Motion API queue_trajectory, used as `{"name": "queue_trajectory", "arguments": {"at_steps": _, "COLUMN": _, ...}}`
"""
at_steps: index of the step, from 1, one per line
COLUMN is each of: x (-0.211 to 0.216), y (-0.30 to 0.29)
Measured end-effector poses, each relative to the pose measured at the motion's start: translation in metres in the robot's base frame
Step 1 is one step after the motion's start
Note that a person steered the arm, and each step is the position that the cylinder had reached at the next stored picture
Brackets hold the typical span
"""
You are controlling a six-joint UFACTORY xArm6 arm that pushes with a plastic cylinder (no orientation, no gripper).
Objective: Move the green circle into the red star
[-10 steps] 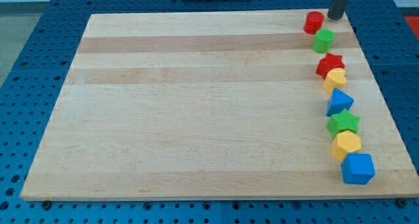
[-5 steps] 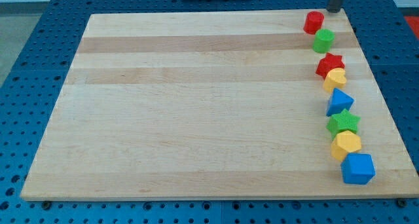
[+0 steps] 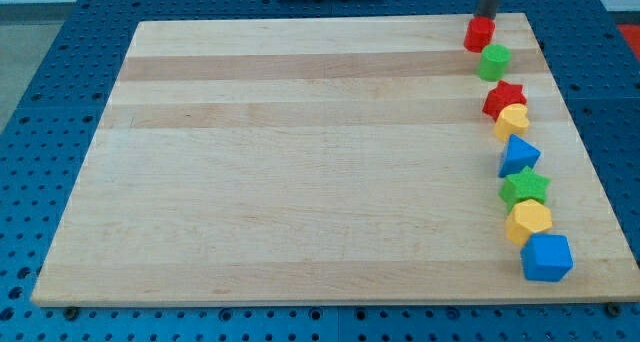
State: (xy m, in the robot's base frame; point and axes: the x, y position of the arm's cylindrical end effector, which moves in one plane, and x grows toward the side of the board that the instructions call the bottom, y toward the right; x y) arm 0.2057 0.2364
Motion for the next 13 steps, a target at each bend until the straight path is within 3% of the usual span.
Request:
{"name": "queue_trajectory", "arguments": {"at_steps": 3, "x": 0.026, "y": 0.008}}
{"name": "queue_trajectory", "arguments": {"at_steps": 4, "x": -0.003, "y": 0.008}}
{"name": "queue_trajectory", "arguments": {"at_steps": 6, "x": -0.01, "y": -0.015}}
{"name": "queue_trajectory", "arguments": {"at_steps": 11, "x": 0.102, "y": -0.018}}
{"name": "queue_trajectory", "arguments": {"at_steps": 13, "x": 0.121, "y": -0.018}}
